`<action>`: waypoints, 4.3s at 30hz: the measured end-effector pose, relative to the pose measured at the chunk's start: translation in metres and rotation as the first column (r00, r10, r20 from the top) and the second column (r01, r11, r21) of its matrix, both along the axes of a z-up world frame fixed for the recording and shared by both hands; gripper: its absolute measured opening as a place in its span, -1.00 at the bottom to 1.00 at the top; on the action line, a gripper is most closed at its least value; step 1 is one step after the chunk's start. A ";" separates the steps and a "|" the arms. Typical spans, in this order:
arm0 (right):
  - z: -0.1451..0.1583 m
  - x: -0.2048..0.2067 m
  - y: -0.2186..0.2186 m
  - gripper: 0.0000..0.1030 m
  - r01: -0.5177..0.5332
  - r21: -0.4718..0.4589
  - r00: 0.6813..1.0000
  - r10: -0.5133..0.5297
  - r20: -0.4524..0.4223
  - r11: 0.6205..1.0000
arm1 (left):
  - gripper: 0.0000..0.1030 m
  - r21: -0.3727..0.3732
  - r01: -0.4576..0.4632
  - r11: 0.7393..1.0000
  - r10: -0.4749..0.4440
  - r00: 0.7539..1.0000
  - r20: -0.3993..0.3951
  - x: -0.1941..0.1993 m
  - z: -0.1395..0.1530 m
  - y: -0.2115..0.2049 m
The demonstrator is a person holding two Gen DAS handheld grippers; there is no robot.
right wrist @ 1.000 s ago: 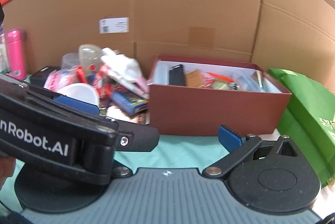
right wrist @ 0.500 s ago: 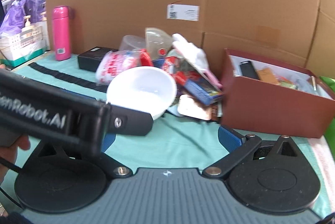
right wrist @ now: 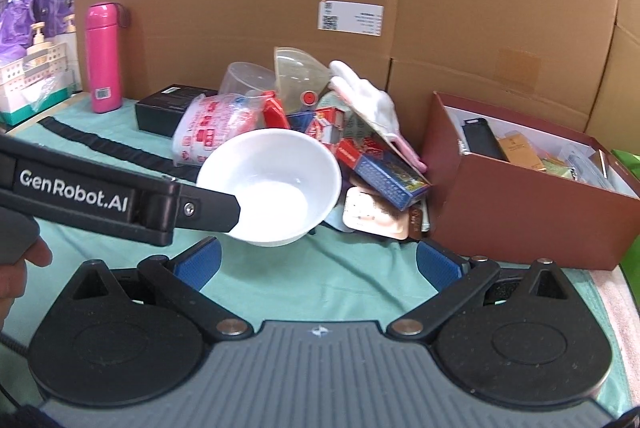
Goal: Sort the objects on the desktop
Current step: 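Move the left gripper to the white ribbed bowl, then grasp the rim of the white bowl with the left gripper, then carry the white bowl into the shoe box and open the left gripper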
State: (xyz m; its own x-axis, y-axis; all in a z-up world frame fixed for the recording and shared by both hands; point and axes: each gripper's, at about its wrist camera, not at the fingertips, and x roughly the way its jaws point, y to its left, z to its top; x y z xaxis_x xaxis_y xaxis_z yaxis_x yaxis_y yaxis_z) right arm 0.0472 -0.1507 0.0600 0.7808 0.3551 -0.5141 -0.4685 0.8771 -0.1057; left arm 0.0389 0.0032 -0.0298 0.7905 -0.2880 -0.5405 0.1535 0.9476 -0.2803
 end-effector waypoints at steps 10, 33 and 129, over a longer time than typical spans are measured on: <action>-0.001 0.021 0.008 0.96 0.047 0.015 0.999 -0.047 -0.001 0.999 | 0.89 0.037 -0.006 0.999 0.006 1.000 0.002 0.023 -0.001 0.000; -0.018 0.069 0.020 -0.33 0.062 0.093 0.992 -0.051 -0.116 0.994 | -0.33 -0.016 -0.013 1.000 0.011 0.995 -0.095 0.075 -0.022 0.016; 0.056 0.091 -0.179 0.96 0.369 0.089 0.913 -0.379 0.152 0.925 | 1.00 0.155 0.175 0.972 -0.195 0.973 0.126 0.105 0.067 -0.193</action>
